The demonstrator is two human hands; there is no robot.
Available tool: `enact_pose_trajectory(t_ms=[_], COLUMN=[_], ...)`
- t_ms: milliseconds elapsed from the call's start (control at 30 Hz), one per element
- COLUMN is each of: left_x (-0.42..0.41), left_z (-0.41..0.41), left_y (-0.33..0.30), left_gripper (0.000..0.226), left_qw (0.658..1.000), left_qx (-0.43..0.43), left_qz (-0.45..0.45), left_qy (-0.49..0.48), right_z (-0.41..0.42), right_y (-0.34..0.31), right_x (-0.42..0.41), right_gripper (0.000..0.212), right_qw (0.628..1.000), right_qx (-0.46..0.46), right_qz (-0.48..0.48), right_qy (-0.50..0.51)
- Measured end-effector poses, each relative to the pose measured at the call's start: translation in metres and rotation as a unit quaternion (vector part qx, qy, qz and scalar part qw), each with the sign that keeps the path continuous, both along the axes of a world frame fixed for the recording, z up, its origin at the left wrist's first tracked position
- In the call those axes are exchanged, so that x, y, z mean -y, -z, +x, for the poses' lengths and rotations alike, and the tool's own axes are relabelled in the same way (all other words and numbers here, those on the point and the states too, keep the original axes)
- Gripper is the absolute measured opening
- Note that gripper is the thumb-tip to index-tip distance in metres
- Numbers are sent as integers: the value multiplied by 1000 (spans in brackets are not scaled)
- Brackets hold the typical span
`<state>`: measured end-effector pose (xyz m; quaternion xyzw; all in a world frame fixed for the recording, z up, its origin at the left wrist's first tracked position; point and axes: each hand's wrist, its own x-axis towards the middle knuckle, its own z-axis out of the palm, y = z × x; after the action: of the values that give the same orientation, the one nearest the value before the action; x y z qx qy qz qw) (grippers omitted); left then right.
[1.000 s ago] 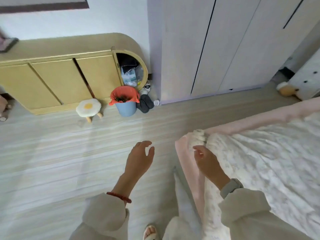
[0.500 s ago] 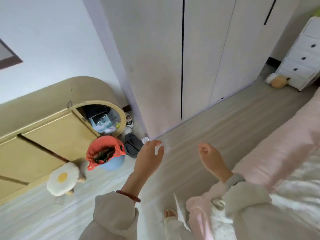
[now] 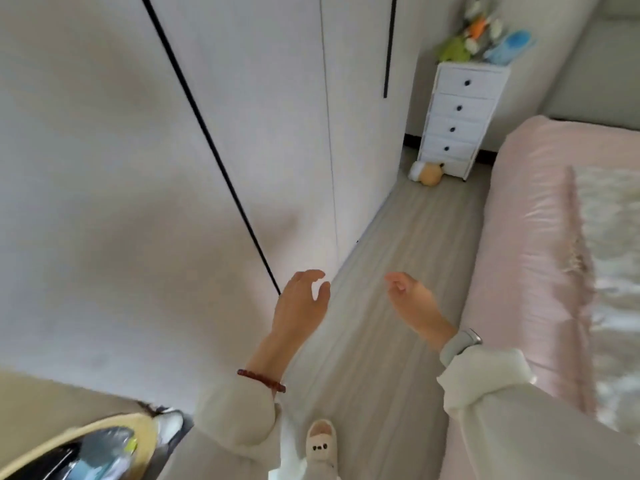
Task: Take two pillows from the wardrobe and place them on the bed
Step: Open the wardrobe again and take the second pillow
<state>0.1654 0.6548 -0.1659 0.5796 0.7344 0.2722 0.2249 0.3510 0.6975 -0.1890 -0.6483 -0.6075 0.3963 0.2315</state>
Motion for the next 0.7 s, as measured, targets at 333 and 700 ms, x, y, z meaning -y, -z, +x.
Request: enact_pose_trajectory(t_ms=[333,700], left_x=[-308,-635], left_z=[79,214], left_y=[-51,-127], left_gripper=[27,29], left_qw=[975,971], left_qx=[-12,-28], left_qz=[63,155], left_qy=[213,178], right_z=[82,216], right_y=[-47,-94], right_x=[-218,-539], right_gripper=[25,28], right_qw=[981,980], right_qx=[20,-6], right_qz=[62,129], right_qy=[185,153])
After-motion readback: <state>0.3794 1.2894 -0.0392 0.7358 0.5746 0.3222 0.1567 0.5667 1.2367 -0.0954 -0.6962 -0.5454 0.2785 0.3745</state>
